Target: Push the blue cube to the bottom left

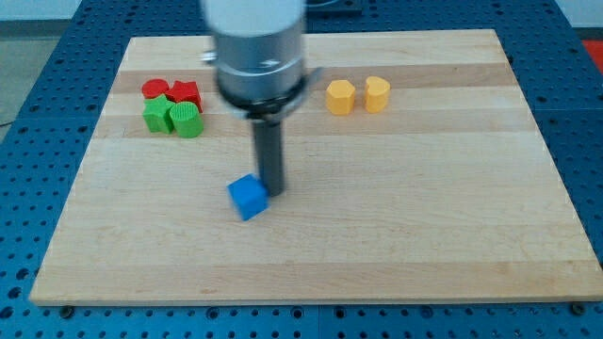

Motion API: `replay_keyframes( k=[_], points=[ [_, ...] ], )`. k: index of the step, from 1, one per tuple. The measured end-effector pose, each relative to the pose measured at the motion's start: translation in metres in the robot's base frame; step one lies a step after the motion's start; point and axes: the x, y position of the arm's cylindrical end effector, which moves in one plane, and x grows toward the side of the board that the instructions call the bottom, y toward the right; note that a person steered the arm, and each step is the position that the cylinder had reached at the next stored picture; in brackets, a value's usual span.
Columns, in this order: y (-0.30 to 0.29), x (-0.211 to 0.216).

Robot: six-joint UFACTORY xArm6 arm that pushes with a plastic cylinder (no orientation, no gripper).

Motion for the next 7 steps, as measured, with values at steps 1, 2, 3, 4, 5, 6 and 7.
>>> replay_keyframes(
  k=[1, 2, 3, 4, 5, 6, 7],
  points=[
    [-0.031, 0.008],
    [0.017, 0.008],
    [0.026, 0.023],
    [-0.023, 0.042],
    [-0.062, 0.058],
    [-0.063, 0.064],
    [-0.007, 0.055]
  ],
)
